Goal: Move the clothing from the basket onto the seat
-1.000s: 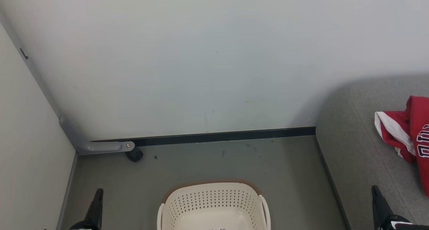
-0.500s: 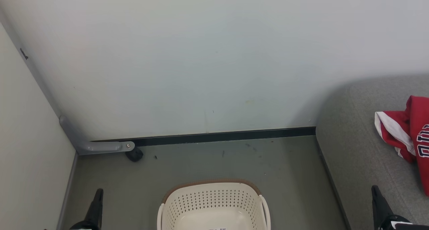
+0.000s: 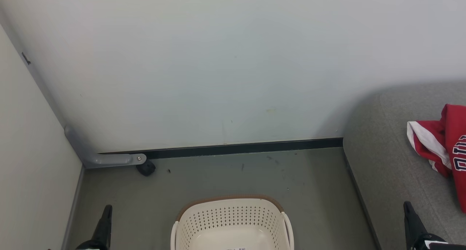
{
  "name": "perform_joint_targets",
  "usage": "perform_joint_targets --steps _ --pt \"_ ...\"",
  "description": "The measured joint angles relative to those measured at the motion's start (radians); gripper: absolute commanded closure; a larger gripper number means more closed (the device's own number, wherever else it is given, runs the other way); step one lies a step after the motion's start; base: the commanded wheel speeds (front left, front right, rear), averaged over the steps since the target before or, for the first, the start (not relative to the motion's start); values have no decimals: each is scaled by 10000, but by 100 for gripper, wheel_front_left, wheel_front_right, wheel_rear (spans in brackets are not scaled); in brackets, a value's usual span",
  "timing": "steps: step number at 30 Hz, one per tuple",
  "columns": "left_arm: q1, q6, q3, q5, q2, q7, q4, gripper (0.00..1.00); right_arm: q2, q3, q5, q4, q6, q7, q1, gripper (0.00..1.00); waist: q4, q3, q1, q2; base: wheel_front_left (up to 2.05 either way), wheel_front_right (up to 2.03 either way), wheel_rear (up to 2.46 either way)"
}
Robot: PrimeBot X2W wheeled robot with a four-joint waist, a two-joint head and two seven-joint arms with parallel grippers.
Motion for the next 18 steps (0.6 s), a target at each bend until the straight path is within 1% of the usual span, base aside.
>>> perform_joint_targets --steps 18 --pt "0 0 0 0 0 0 -2 100 0 0 0 -2 0 0 0 100 0 0 1 0 0 0 0"
